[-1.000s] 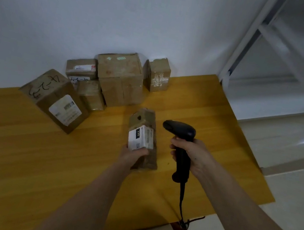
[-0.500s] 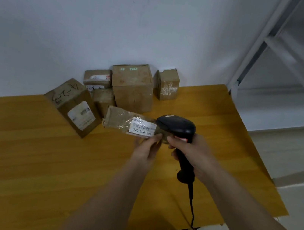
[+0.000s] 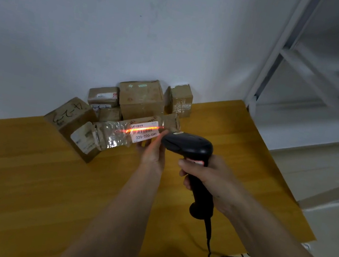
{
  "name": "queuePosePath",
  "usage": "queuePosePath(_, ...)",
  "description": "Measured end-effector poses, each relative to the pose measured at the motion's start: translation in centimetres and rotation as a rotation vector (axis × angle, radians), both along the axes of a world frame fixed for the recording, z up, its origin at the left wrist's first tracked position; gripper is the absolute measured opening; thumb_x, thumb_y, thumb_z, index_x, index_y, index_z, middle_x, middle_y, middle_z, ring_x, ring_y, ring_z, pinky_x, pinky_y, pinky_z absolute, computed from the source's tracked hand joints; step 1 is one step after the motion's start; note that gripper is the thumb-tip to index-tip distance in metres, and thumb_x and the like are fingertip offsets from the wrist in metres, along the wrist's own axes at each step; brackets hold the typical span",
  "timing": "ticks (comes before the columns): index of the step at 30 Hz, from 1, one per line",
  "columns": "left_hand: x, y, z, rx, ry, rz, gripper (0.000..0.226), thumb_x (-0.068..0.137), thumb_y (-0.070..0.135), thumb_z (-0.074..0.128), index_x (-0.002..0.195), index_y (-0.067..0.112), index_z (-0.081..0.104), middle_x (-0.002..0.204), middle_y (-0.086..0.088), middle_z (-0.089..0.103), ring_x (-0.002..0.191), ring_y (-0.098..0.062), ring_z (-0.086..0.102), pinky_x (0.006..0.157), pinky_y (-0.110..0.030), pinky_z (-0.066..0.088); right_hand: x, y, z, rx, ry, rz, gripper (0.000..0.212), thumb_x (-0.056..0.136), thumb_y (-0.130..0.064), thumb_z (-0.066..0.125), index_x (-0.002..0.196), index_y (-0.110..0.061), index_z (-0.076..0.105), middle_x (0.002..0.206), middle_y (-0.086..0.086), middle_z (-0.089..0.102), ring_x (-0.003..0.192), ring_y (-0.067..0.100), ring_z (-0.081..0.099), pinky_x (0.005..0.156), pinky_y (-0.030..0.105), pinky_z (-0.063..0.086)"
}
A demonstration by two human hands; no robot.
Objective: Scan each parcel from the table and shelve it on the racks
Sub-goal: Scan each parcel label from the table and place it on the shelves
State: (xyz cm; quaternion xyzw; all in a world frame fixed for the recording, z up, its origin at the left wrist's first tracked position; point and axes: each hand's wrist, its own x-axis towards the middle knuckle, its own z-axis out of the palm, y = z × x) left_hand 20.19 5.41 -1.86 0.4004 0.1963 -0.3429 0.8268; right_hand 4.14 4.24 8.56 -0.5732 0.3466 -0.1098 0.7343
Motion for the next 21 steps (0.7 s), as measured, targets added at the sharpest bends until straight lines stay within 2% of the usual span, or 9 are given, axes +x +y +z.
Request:
queuePosePath(4, 0.0, 0.0, 0.1, -0.005, -0.019, -0.012, 0.075, 0.062, -0.008, 0.076, 0.122, 0.025, 0.046, 0.121, -0.014, 0.064, 0.104, -0.024, 0.066, 0.076, -0.031, 0.059, -0.3, 0.1, 0.0, 0.002, -0.009, 0.000, 0.014, 0.088, -0.013, 0.067, 0.101, -0.007, 0.067, 0.071, 0.005, 0.060, 0.059, 0.016, 0.055, 0.060, 0.027, 0.046)
queuePosePath(7, -0.1, -0.2, 0.4, -0.007, -0.037, -0.017, 0.089, 0.046, -0.001, 0.081, 0.125, 0.024, 0.047, 0.118, -0.011, 0.067, 0.104, -0.023, 0.066, 0.090, -0.039, 0.056, -0.4, 0.2, 0.0, 0.021, -0.012, -0.003, 0.015, 0.088, -0.013, 0.068, 0.103, -0.010, 0.068, 0.070, 0.004, 0.060, 0.059, 0.016, 0.055, 0.059, 0.027, 0.046)
queuePosePath(9, 0.0, -0.2, 0.5, 0.006, -0.048, -0.029, 0.088, 0.045, 0.000, 0.083, 0.121, 0.026, 0.048, 0.118, -0.010, 0.067, 0.106, -0.022, 0.066, 0.095, -0.042, 0.054, -0.4, 0.3, -0.1, 0.029, -0.022, -0.010, 0.014, 0.088, -0.013, 0.068, 0.102, -0.011, 0.068, 0.070, 0.004, 0.060, 0.059, 0.017, 0.055, 0.059, 0.027, 0.046)
queuePosePath(11, 0.0, -0.1, 0.4, 0.016, -0.072, -0.052, 0.082, 0.051, -0.004, 0.082, 0.120, 0.026, 0.049, 0.118, -0.010, 0.067, 0.104, -0.021, 0.066, 0.091, -0.039, 0.056, -0.4, 0.5, -0.3, 0.025, -0.033, -0.029, 0.014, 0.088, -0.014, 0.068, 0.102, -0.012, 0.069, 0.071, 0.005, 0.061, 0.060, 0.018, 0.055, 0.060, 0.028, 0.046)
queuePosePath(14, -0.2, 0.1, 0.2, 0.049, -0.142, -0.105, 0.074, 0.070, -0.013, 0.072, 0.129, 0.020, 0.045, 0.111, -0.009, 0.066, 0.092, -0.015, 0.068, 0.068, -0.027, 0.058, -0.8, 0.7, -0.4, 0.015, -0.032, -0.061, 0.015, 0.088, -0.017, 0.069, 0.101, -0.010, 0.069, 0.072, 0.005, 0.063, 0.060, 0.016, 0.056, 0.060, 0.026, 0.047)
queuePosePath(15, -0.5, 0.1, 0.2, 0.071, -0.187, -0.148, 0.073, 0.073, -0.015, 0.069, 0.131, 0.020, 0.043, 0.112, -0.007, 0.065, 0.092, -0.014, 0.067, 0.068, -0.027, 0.058, -1.0, 0.7, -0.4, 0.018, -0.032, -0.066, 0.016, 0.088, -0.017, 0.069, 0.100, -0.007, 0.069, 0.072, 0.005, 0.063, 0.060, 0.016, 0.056, 0.059, 0.024, 0.047)
queuePosePath(18, -1.4, 0.3, 0.1, 0.138, -0.301, -0.344, 0.071, 0.078, -0.010, 0.067, 0.134, 0.023, 0.039, 0.126, -0.003, 0.058, 0.112, -0.019, 0.058, 0.099, -0.043, 0.047, -2.1, 0.5, -0.1, 0.014, -0.023, -0.095, 0.019, 0.087, -0.015, 0.069, 0.100, 0.000, 0.067, 0.074, 0.006, 0.065, 0.061, 0.018, 0.056, 0.060, 0.025, 0.048)
queuePosePath(19, -1.8, 0.4, 0.2, 0.162, -0.325, -0.420, 0.071, 0.077, -0.008, 0.068, 0.132, 0.026, 0.039, 0.126, 0.000, 0.057, 0.116, -0.021, 0.055, 0.105, -0.047, 0.041, -2.7, 0.4, 0.0, 0.005, -0.015, -0.116, 0.020, 0.087, -0.014, 0.070, 0.100, 0.001, 0.067, 0.074, 0.006, 0.066, 0.062, 0.018, 0.056, 0.060, 0.025, 0.049)
queuePosePath(21, -2.6, 0.4, 0.6, 0.190, -0.355, -0.585, 0.075, 0.073, -0.005, 0.073, 0.129, 0.032, 0.038, 0.125, 0.004, 0.056, 0.118, -0.022, 0.054, 0.106, -0.052, 0.038, -3.9, 0.2, 0.2, -0.010, -0.005, -0.172, 0.022, 0.086, -0.013, 0.071, 0.101, 0.003, 0.067, 0.073, 0.006, 0.066, 0.061, 0.020, 0.056, 0.059, 0.025, 0.049)
